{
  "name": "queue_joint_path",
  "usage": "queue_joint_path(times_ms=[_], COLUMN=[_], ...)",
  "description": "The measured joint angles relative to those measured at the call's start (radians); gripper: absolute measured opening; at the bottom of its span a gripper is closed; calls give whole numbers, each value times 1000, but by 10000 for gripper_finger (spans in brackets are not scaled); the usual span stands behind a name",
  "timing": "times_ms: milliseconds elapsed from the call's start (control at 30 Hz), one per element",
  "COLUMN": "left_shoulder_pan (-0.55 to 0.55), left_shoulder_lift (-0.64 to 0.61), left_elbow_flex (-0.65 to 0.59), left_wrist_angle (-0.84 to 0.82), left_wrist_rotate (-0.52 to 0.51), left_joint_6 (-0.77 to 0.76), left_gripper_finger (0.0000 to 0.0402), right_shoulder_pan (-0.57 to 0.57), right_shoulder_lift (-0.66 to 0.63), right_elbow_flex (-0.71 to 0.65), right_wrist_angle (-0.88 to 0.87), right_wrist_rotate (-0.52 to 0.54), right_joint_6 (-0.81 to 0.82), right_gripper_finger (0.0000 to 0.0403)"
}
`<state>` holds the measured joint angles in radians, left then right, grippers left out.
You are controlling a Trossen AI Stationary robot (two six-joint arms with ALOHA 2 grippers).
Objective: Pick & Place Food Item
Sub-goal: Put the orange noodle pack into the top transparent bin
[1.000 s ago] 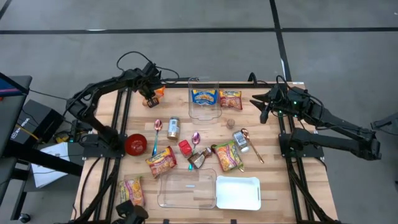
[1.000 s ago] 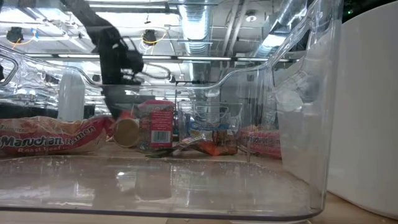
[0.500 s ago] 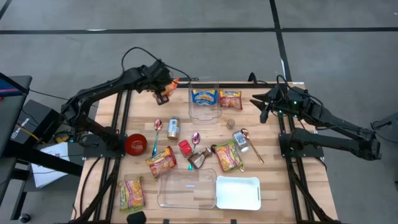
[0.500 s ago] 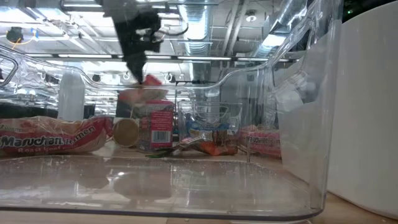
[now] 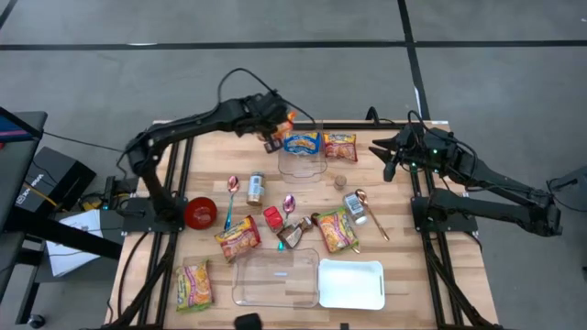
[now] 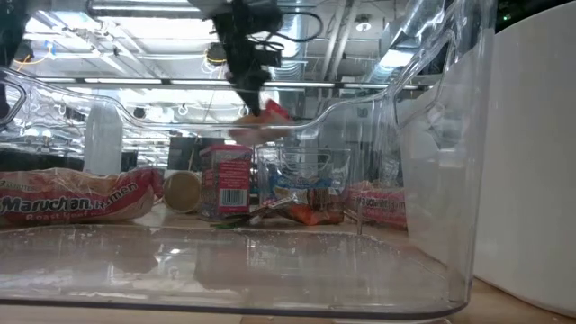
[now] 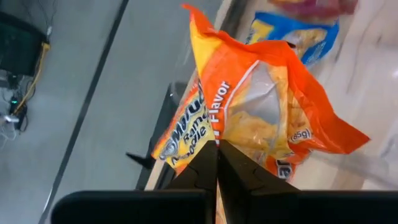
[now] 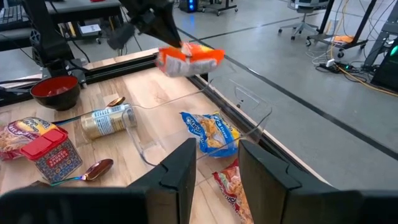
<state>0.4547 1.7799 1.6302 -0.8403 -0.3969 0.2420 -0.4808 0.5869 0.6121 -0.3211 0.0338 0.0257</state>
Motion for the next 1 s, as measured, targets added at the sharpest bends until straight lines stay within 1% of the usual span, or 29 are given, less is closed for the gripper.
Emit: queue_joint_path(times_ms=[67,233,367,733,1000], left_shoulder_pan=[-11,-25,-24,-14,0], left_shoulder_lift=[51,169,240,351,402], left_elbow_flex=[47,157,211,219,219], left_wrist_angle=[21,22,22,116,133], left_wrist_rotate=[-1,-42,-44,-44,-22], left_joint_6=[-14,-14,-15,-47,-48], left_gripper_finger=[0,0,0,0,0], right_shoulder_pan=[0,0,0,0,0], right_shoulder_lift=[0,0,0,0,0], right_elbow_flex=[0,0,0,0,0], right_wrist_angle=[0,-1,-7,-8,-11], right_wrist_rotate=[0,0,0,0,1], right_joint_6=[0,0,0,-8,-9], right_gripper_finger=[114,114,114,114,114])
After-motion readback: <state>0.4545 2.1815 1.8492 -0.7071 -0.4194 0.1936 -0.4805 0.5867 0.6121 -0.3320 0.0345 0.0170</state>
